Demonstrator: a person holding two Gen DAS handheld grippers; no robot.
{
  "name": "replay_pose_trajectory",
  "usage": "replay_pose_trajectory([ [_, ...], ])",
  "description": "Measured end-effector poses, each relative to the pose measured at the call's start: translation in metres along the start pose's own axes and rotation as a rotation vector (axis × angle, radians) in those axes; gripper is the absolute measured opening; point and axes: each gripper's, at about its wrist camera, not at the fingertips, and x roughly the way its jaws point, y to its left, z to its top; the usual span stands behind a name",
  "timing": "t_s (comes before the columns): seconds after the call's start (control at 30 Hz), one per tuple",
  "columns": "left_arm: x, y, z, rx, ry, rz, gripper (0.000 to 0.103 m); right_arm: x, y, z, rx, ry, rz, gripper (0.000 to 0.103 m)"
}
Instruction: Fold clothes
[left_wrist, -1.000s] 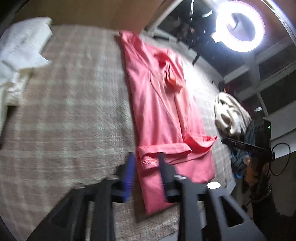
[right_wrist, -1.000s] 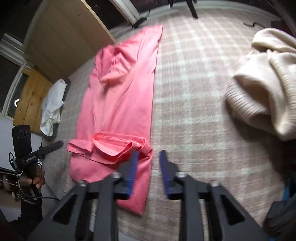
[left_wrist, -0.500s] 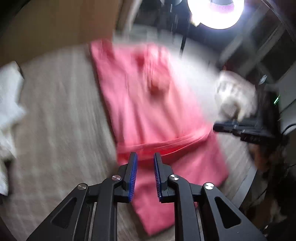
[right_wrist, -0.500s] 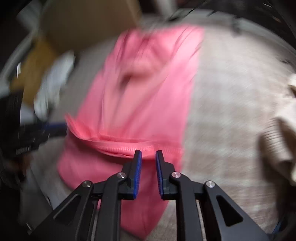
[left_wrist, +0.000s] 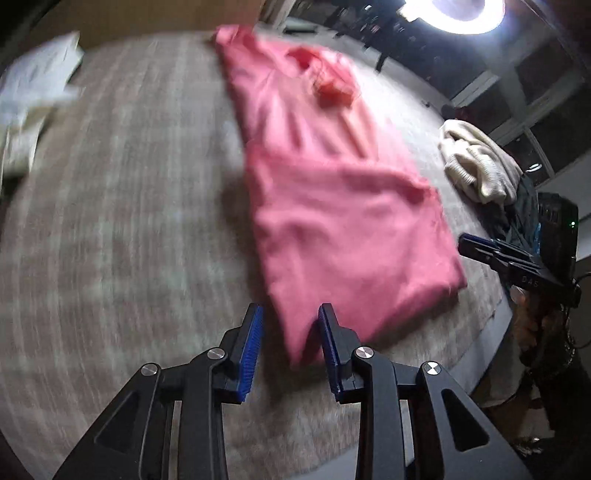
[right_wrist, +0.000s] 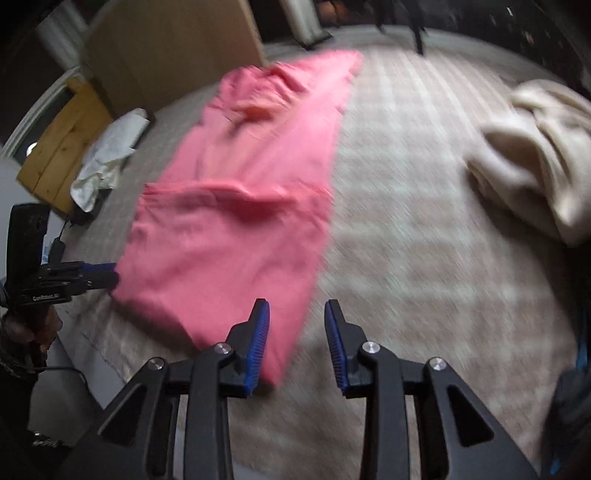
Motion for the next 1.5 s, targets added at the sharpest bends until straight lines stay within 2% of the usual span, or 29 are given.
replay_pose_trajectory([
  [0.03, 0.002, -0.002, 0.004, 0.011, -0.007, -0.013, 0.028, 0.002, 0.007, 0.005, -0.021, -0.032, 0.011, 0.029],
  [0.1, 0.007, -0.006, 0.012, 0.033, -0.02, -0.038, 0.028, 0.014, 0.017, 0.014, -0.05, -0.008, 0.013, 0.029],
  [0.13, 0.009, -0.008, 0.016, 0.044, -0.027, -0.05, 0.029, 0.022, 0.019, 0.015, -0.064, 0.014, -0.025, 0.029],
  [0.2, 0.016, -0.003, 0.023, 0.043, -0.013, -0.016, 0.024, 0.031, 0.019, 0.016, -0.085, 0.046, -0.102, 0.028],
  [0.27, 0.006, 0.002, 0.028, 0.04, -0.034, 0.005, 0.024, 0.029, 0.017, 0.018, -0.095, 0.063, -0.16, 0.028],
  [0.33, -0.006, 0.007, 0.035, 0.038, -0.053, 0.026, 0.023, 0.01, 0.005, 0.02, -0.05, 0.059, -0.159, 0.028],
  [0.47, -0.043, 0.016, 0.053, 0.032, -0.115, 0.04, 0.023, -0.053, -0.015, 0.036, 0.041, -0.025, -0.117, 0.028],
  [0.6, -0.074, 0.02, 0.094, 0.035, -0.184, 0.068, 0.025, -0.116, -0.025, 0.078, 0.063, -0.141, -0.082, 0.029],
  [0.7, -0.089, 0.02, 0.129, 0.04, -0.223, 0.09, 0.025, -0.138, -0.021, 0.115, 0.014, -0.223, -0.104, 0.029],
  [0.8, -0.088, 0.022, 0.161, 0.04, -0.232, 0.117, 0.027, -0.129, -0.023, 0.148, -0.004, -0.251, -0.113, 0.03],
  [0.87, -0.082, 0.025, 0.179, 0.027, -0.221, 0.128, 0.027, -0.108, -0.031, 0.17, 0.007, -0.232, -0.098, 0.03],
  [0.97, -0.077, 0.028, 0.188, 0.015, -0.191, 0.142, 0.027, -0.076, -0.043, 0.189, 0.022, -0.177, -0.085, 0.03],
  [1.07, -0.081, 0.026, 0.173, 0.031, -0.158, 0.115, 0.027, -0.06, -0.053, 0.182, 0.049, -0.137, 0.008, 0.03],
  [1.1, -0.082, 0.024, 0.164, 0.043, -0.139, 0.113, 0.028, -0.056, -0.053, 0.174, 0.036, -0.1, 0.023, 0.03],
  [1.2, -0.082, 0.015, 0.137, 0.096, -0.058, 0.127, 0.032, -0.056, -0.046, 0.142, -0.025, -0.016, 0.027, 0.03],
  [1.27, -0.083, 0.013, 0.125, 0.122, -0.009, 0.101, 0.032, -0.06, -0.041, 0.128, -0.067, 0.019, 0.002, 0.03],
  [1.33, -0.089, 0.017, 0.127, 0.121, 0.004, 0.064, 0.032, -0.065, -0.043, 0.128, -0.061, 0.012, -0.006, 0.03],
  [1.5, -0.075, 0.035, 0.181, 0.119, -0.077, 0.112, 0.036, -0.051, -0.064, 0.173, 0.008, -0.097, -0.045, 0.03],
])
